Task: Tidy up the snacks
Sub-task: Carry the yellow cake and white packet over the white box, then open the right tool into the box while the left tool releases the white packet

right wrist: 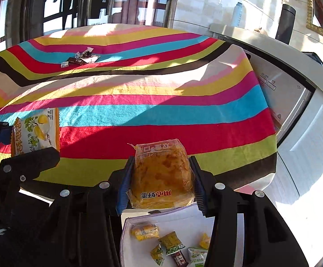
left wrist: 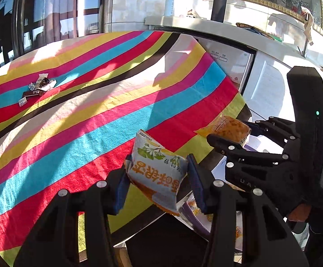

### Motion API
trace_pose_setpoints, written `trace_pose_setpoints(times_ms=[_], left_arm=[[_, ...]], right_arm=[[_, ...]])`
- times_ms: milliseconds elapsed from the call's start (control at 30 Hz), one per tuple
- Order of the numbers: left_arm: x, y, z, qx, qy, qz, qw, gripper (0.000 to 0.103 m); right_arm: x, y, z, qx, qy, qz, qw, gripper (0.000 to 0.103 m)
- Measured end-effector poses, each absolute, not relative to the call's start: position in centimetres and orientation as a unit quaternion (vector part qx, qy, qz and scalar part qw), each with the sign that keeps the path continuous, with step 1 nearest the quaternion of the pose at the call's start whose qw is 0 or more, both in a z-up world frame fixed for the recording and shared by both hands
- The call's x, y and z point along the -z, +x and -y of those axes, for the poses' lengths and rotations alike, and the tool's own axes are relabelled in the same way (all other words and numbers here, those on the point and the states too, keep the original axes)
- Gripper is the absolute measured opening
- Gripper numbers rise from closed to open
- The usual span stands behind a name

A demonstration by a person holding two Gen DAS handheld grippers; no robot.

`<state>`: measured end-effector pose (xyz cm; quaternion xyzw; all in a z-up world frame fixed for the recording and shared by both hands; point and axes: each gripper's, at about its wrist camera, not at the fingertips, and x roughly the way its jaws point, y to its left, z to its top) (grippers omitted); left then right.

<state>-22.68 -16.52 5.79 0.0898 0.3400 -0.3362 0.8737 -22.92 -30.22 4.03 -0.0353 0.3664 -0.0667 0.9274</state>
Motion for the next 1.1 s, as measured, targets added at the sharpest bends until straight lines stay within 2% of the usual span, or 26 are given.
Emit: trace_pose_setpoints(times_ms=[967, 1100], left_arm=[[1.7, -28.9, 28.6, 0.462, 0.196, -0.413, 0.760, 0.049], [2.2, -29.3, 28.9, 0.468, 0.203, -0.415, 0.753, 0.052]], right_arm=[[4.2, -30.2, 39.5, 0.164, 0.033, -0.450, 0.877, 0.048], [4.7, -30.3, 39.8, 0.169, 0.038, -0.456, 0.873, 0.048]])
